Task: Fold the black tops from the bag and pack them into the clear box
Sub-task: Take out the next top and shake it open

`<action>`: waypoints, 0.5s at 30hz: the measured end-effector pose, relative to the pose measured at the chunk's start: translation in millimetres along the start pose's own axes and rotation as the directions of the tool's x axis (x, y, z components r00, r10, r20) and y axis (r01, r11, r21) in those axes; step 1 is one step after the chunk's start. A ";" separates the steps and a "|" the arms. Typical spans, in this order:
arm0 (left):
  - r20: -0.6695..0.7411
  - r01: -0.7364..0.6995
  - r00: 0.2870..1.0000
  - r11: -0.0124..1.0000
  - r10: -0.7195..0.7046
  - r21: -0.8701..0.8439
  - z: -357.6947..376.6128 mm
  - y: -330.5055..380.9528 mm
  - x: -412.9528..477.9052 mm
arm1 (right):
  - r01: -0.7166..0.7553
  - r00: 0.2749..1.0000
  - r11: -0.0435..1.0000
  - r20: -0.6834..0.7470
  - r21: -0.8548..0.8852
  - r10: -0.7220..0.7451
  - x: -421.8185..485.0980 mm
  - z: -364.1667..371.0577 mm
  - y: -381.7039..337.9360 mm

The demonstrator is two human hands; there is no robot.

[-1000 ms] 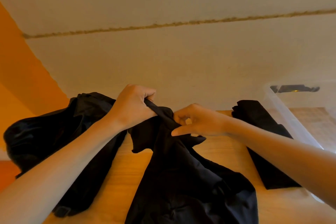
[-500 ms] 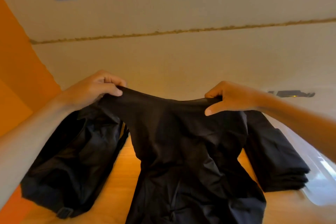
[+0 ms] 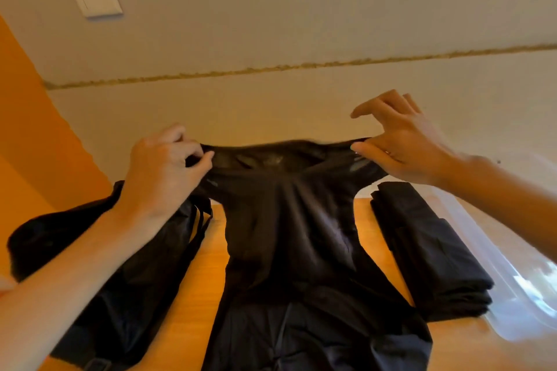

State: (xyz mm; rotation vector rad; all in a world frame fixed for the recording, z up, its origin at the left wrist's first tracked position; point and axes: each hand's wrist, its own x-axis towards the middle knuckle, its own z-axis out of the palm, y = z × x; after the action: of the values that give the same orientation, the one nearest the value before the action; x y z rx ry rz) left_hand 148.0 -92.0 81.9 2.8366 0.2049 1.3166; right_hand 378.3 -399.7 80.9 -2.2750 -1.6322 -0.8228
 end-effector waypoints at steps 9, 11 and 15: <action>-0.154 0.195 0.963 0.968 -0.219 -0.157 22.7 16.2 -3.1 | -0.355 0.931 0.933 0.076 -0.056 0.358 -15.1 20.9 -7.2; -0.071 0.283 0.953 0.950 -0.293 -0.129 24.4 21.5 1.8 | -0.478 0.878 0.878 0.039 0.014 0.477 -13.8 23.3 -14.3; 0.516 0.836 0.546 0.388 -0.660 -0.389 30.9 36.1 16.2 | -0.664 0.745 0.736 0.034 0.130 0.666 -5.6 25.2 -15.0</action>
State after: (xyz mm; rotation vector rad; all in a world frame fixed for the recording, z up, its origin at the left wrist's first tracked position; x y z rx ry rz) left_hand 186.0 -124.4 76.5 1.8742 0.8101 0.5773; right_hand 371.0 -386.6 55.1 -2.4674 -0.7025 -0.5139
